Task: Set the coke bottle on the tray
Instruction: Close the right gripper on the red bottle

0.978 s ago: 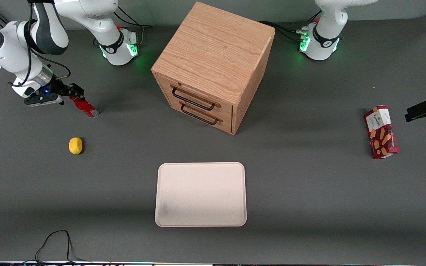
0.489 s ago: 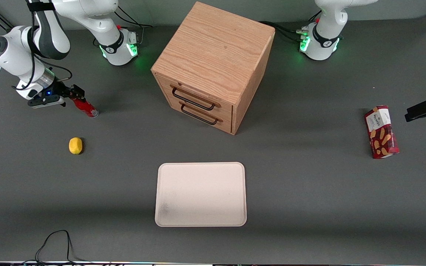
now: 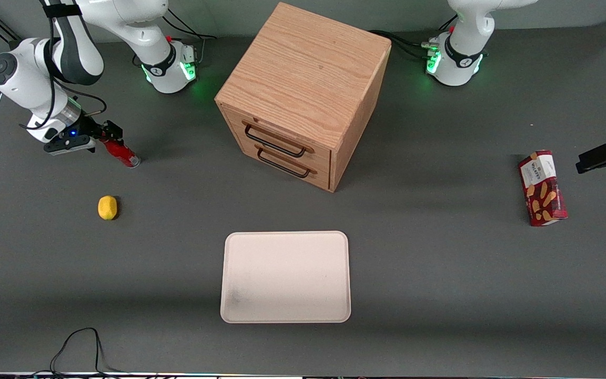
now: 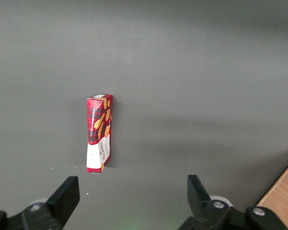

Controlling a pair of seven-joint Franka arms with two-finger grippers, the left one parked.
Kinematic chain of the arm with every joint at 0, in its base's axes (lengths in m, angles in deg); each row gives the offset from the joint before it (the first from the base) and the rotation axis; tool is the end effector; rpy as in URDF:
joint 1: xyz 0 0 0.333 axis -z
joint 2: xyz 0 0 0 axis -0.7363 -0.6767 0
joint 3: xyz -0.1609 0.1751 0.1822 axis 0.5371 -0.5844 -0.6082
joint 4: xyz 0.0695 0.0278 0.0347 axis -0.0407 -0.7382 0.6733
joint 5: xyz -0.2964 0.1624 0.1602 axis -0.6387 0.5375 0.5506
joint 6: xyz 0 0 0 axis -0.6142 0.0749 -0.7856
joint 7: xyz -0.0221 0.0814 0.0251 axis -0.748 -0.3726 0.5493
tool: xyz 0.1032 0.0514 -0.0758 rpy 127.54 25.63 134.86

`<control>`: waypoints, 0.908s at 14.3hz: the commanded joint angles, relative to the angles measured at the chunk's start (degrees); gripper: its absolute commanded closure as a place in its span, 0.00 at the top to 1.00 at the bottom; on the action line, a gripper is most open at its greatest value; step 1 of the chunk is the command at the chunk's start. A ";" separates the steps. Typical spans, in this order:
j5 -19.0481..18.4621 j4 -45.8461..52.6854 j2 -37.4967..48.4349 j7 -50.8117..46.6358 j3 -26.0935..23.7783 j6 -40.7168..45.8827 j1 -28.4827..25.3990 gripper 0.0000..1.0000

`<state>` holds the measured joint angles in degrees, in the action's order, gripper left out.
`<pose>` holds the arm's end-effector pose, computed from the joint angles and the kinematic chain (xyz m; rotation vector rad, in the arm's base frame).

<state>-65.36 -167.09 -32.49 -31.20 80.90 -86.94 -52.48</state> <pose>0.3503 -0.0986 0.2728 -3.1017 -0.2888 -0.0333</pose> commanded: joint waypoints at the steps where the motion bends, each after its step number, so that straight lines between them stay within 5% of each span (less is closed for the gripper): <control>1: -1.72 -2.02 1.75 0.84 0.68 0.25 -0.38 1.00; 8: -1.72 -1.94 2.36 0.84 0.68 2.72 -0.30 0.94; 10: -1.80 -1.76 2.27 0.75 0.59 2.72 -0.30 0.53; 13: -3.21 -1.59 2.27 0.66 0.59 2.80 -0.30 0.20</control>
<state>-66.88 -167.16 -32.40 -31.14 80.90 -84.03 -52.53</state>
